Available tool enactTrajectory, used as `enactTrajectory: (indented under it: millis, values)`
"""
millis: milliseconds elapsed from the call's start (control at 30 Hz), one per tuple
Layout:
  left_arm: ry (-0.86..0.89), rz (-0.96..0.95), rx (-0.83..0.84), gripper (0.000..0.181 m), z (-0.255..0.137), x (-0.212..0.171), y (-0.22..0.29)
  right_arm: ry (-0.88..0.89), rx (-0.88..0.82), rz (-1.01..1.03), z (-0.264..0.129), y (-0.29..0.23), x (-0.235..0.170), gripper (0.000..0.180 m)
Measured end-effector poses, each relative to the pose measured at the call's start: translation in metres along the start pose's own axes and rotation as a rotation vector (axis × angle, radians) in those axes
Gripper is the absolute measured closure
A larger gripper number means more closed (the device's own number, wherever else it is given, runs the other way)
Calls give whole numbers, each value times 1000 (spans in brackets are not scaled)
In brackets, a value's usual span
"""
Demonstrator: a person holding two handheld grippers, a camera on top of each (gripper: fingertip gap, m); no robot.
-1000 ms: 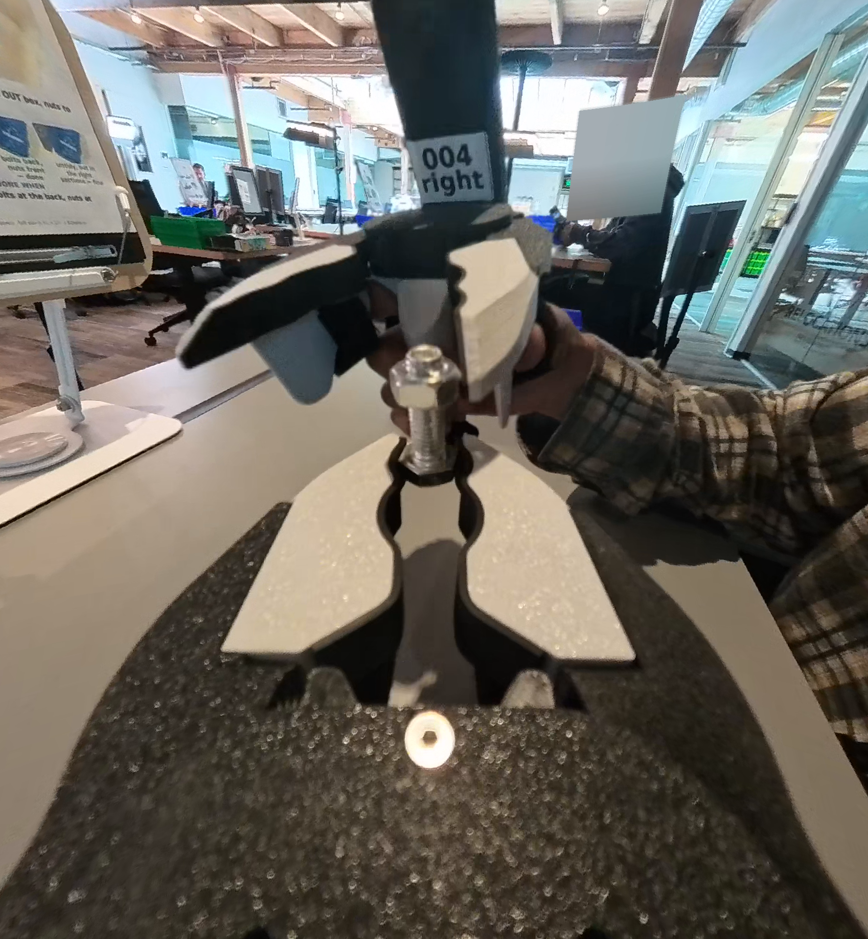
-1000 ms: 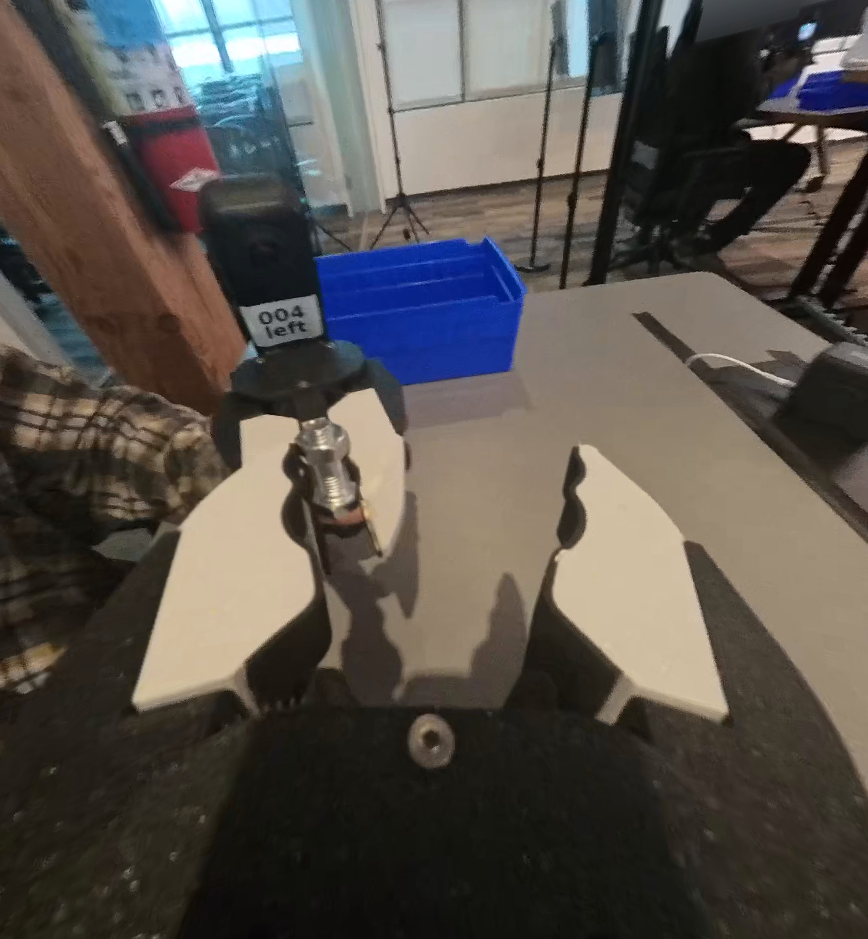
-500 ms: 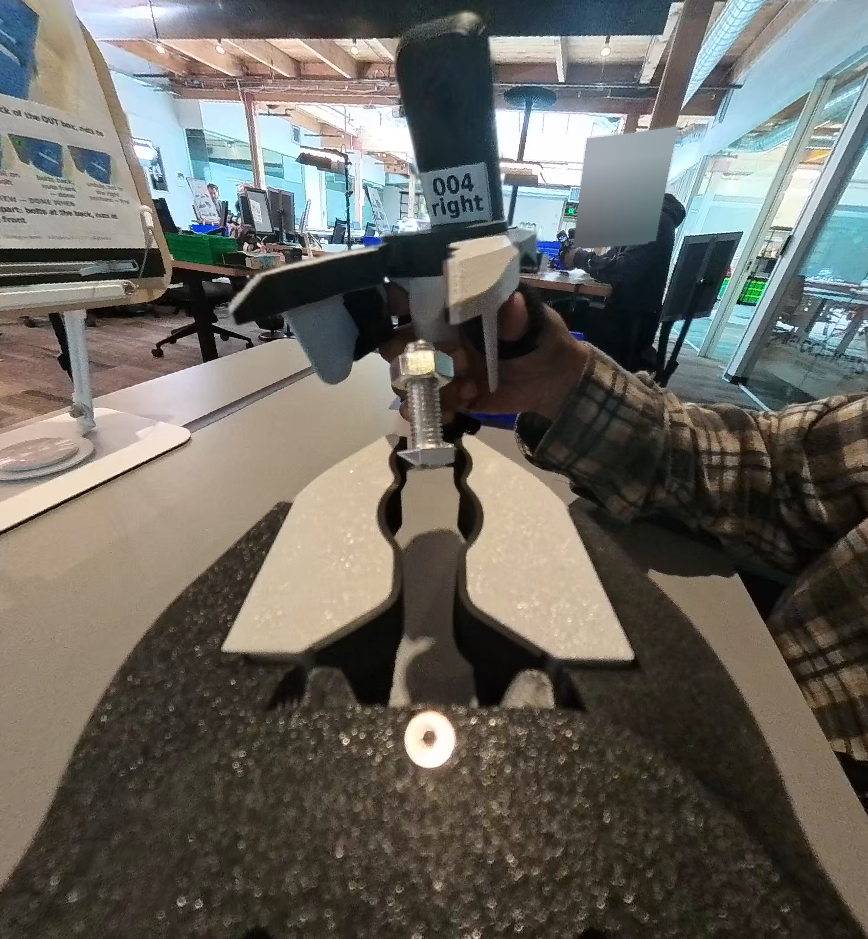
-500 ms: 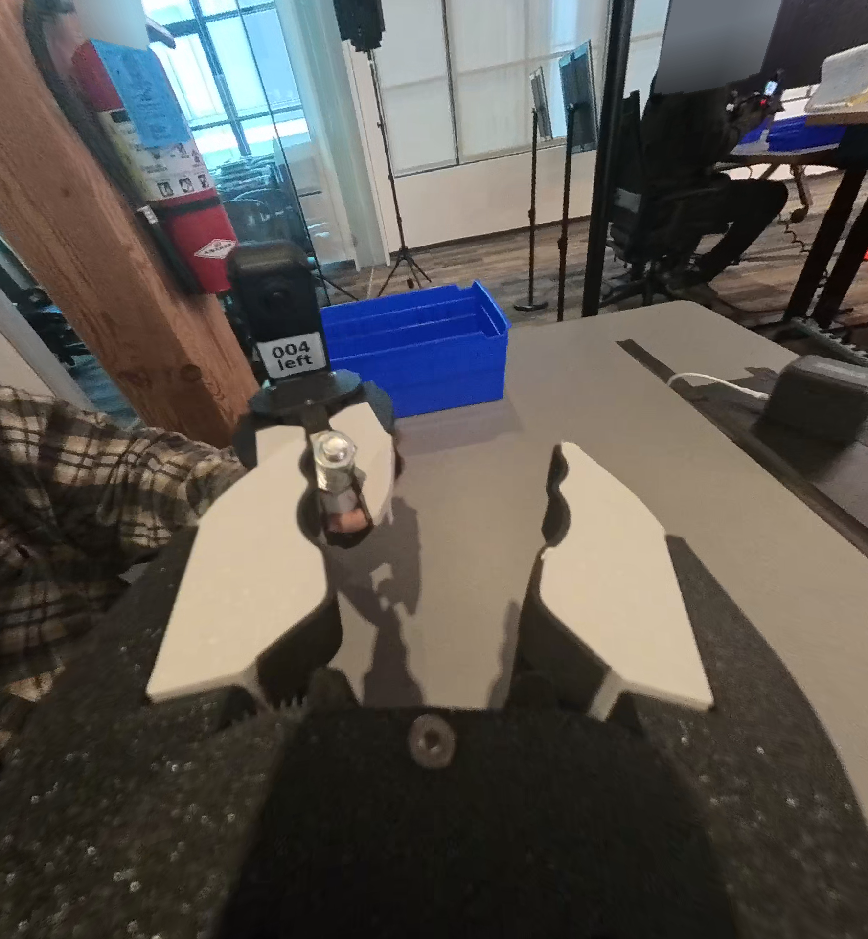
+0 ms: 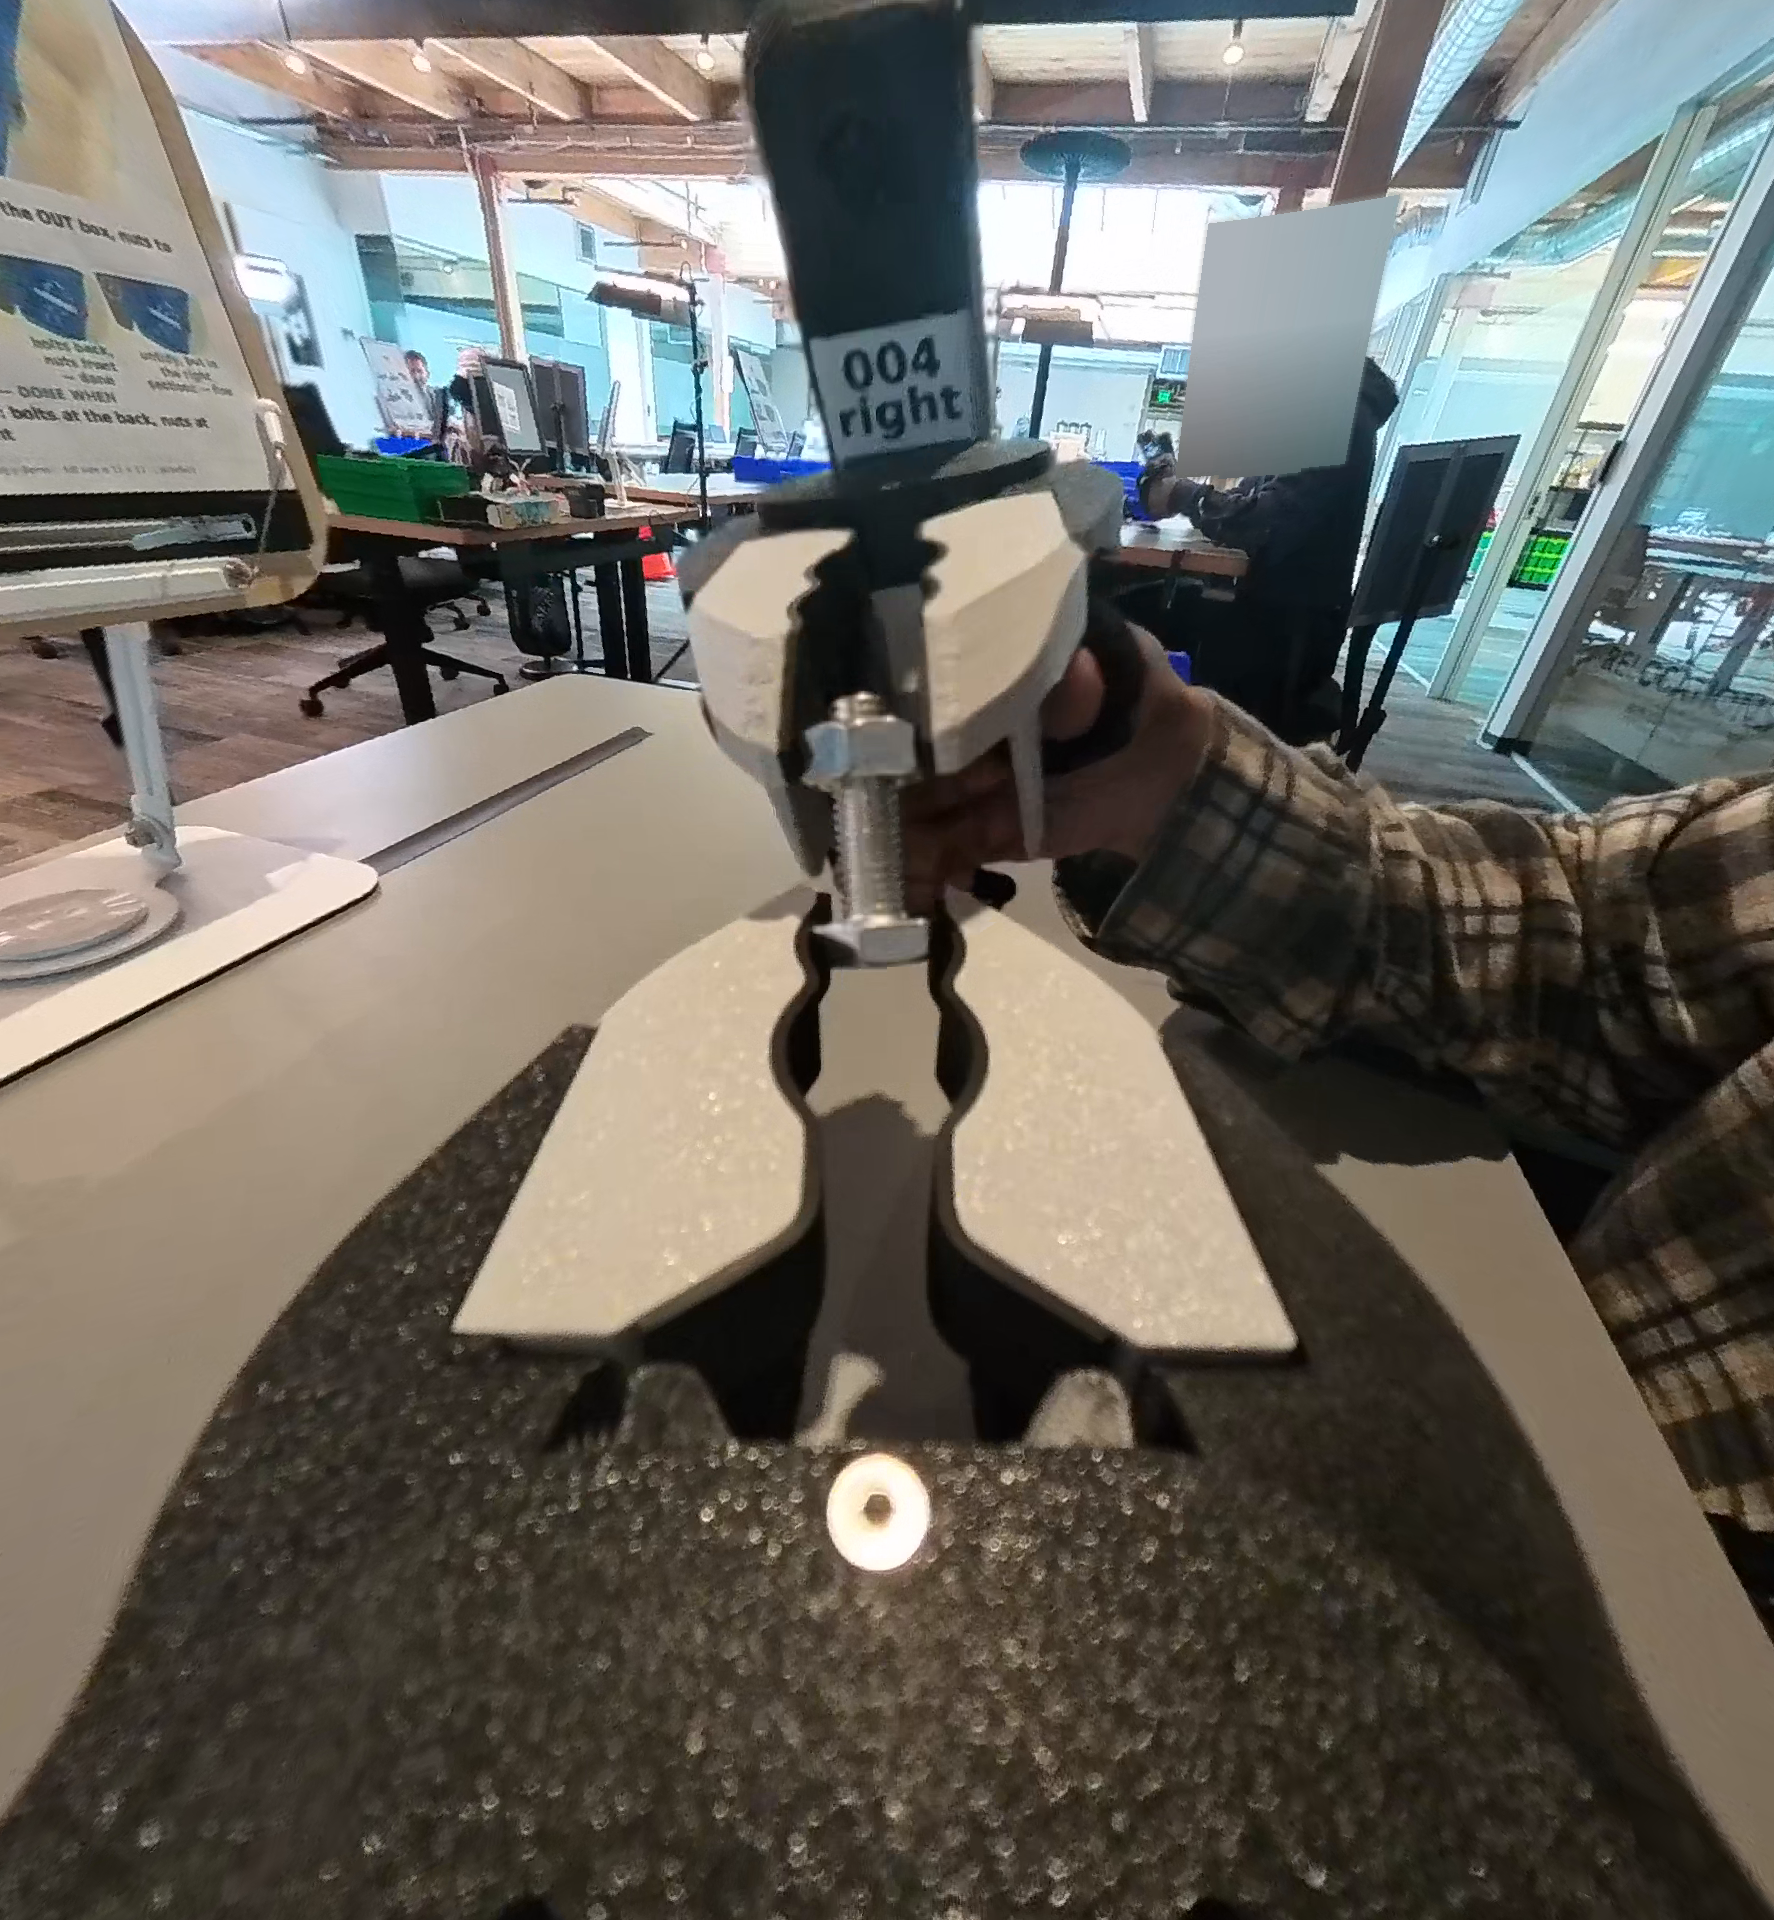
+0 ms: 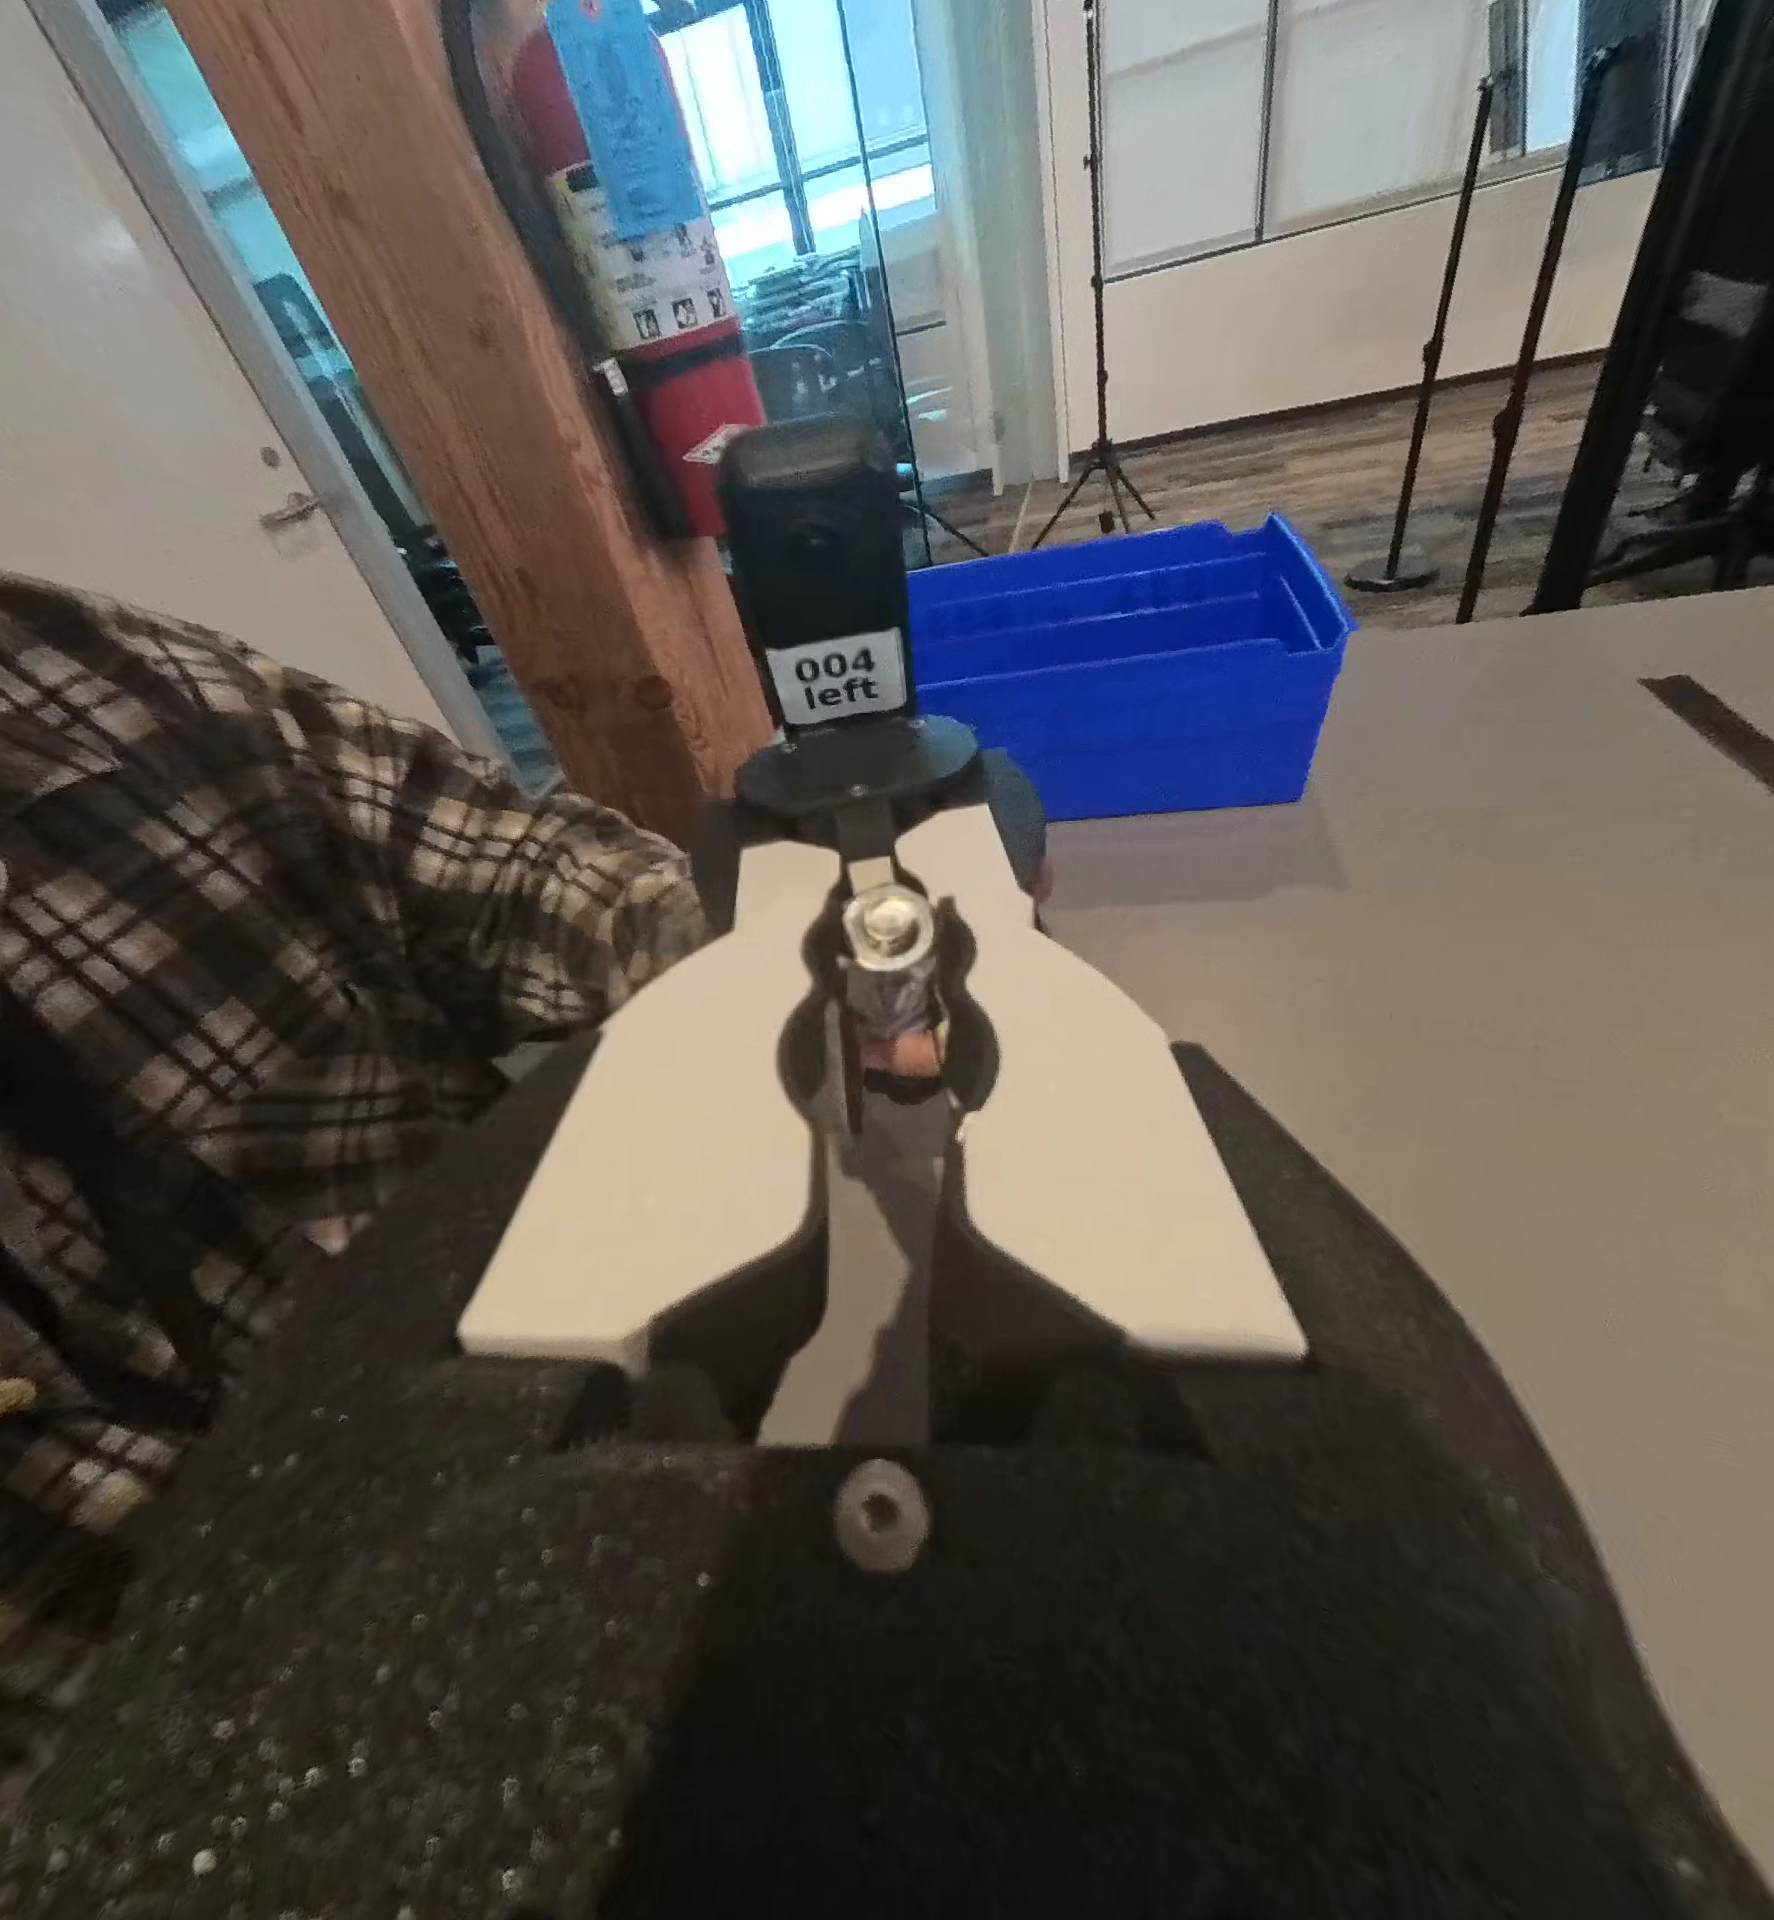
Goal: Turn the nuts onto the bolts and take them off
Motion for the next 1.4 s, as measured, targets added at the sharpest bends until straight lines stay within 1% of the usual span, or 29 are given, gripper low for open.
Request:
enactTrajectory:
  millis: [233, 433, 533, 567, 600, 700, 800, 833, 900, 967, 1033, 1100, 1133, 1167, 1233, 1333, 1400]
  values:
    - [-109, 0, 11, 164, 9, -17, -2, -145, -73, -83, 2, 1, -12, 163]
    - [-136, 10, 10, 164, 10, -21, -1, -175, -81, -108, 4, 1, -15, 163]
    - [-135, 22, 17, 164, 10, -20, -1, -162, -75, -123, 4, 0, -14, 163]
    - [-123, 18, 17, 164, 9, -19, 0, -147, -72, -126, 3, 0, -12, 156]
    - [-105, 9, 15, 164, 9, -16, 0, -129, -81, -117, 3, 1, -11, 142]
    - [-59, -17, 4, 164, 5, -10, -2, -78, -102, -85, 3, 7, -7, 126]
    - [-28, -13, -14, 164, 3, -6, 1, -49, -149, -43, -2, 19, -8, 119]
    - [-27, -2, -14, 164, 3, -5, 2, -28, -159, -23, -6, 22, -7, 114]
    - [-25, 10, -12, 164, 3, -4, 3, 29, -135, 6, -11, 22, -1, 109]
    - [-25, 4, -17, 164, 4, -5, 4, 60, -101, 11, -7, 16, 4, 103]
    - [-26, 3, -22, 164, 5, -6, 4, 46, -103, 10, -1, 16, 1, 100]
    - [-16, 10, -26, 164, 5, -5, 6, 30, -141, 12, -3, 23, -3, 99]
    - [-12, 16, -24, 164, 4, -4, 6, 45, -163, 22, -8, 28, -2, 97]
    - [-6, 18, -25, 164, 3, -2, 6, 64, -178, 28, -14, 31, 0, 100]
    - [9, 14, -31, 164, 2, 0, 7, 116, -164, 33, -20, 29, 8, 100]
    - [11, 5, -37, 164, 3, -1, 7, 94, -111, 8, -7, 17, 8, 98]
    - [9, 7, -39, 164, 3, -2, 7, 49, -126, -6, -1, 18, 2, 98]
Point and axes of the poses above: each gripper's, where its closed fingertips meet, z out along the fingers, x out of its top, y = z × x across the jaws, the point moved 2 cm from there along -z, back along the fingers, and after that the axes turned 2 degrees about -y, right-handed, at the moved point
